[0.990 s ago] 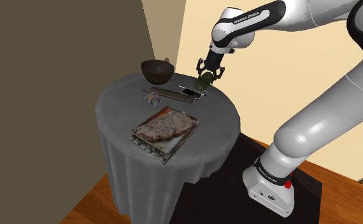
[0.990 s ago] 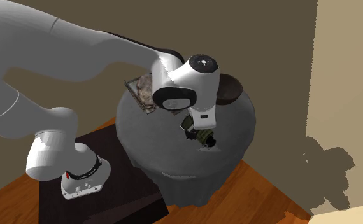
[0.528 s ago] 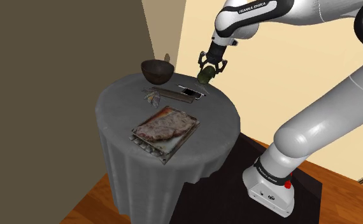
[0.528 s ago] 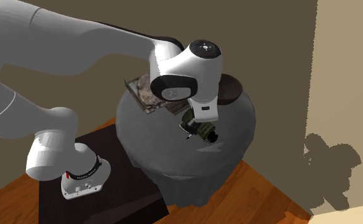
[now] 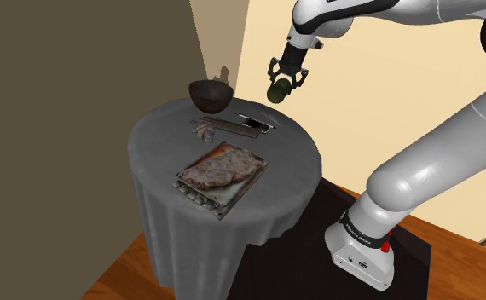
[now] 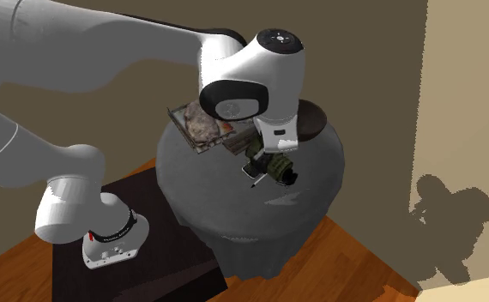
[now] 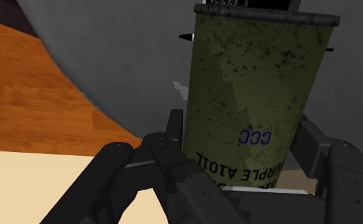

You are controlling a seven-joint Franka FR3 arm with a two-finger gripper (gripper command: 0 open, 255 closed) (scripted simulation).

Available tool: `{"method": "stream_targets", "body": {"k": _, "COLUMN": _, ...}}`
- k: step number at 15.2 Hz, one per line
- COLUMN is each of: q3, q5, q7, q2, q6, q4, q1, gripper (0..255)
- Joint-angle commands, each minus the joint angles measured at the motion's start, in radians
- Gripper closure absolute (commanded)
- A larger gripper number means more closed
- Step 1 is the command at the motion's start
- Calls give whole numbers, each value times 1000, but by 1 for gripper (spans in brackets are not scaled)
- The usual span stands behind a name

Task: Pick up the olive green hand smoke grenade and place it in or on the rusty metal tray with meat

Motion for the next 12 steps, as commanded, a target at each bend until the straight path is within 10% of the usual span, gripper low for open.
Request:
{"method": "stream_targets", "body": {"k": 1, "q3": 0, "q5": -1, "q7": 2, "q2": -7, "q6": -30, "q4": 23, "q1": 0, "gripper": 255}}
{"method": "stream_targets", "body": {"k": 12, "q3": 167, "q5": 45, "q7": 245, "q2": -199, "q6": -39, "q4": -146, "q1": 102, "gripper": 255}}
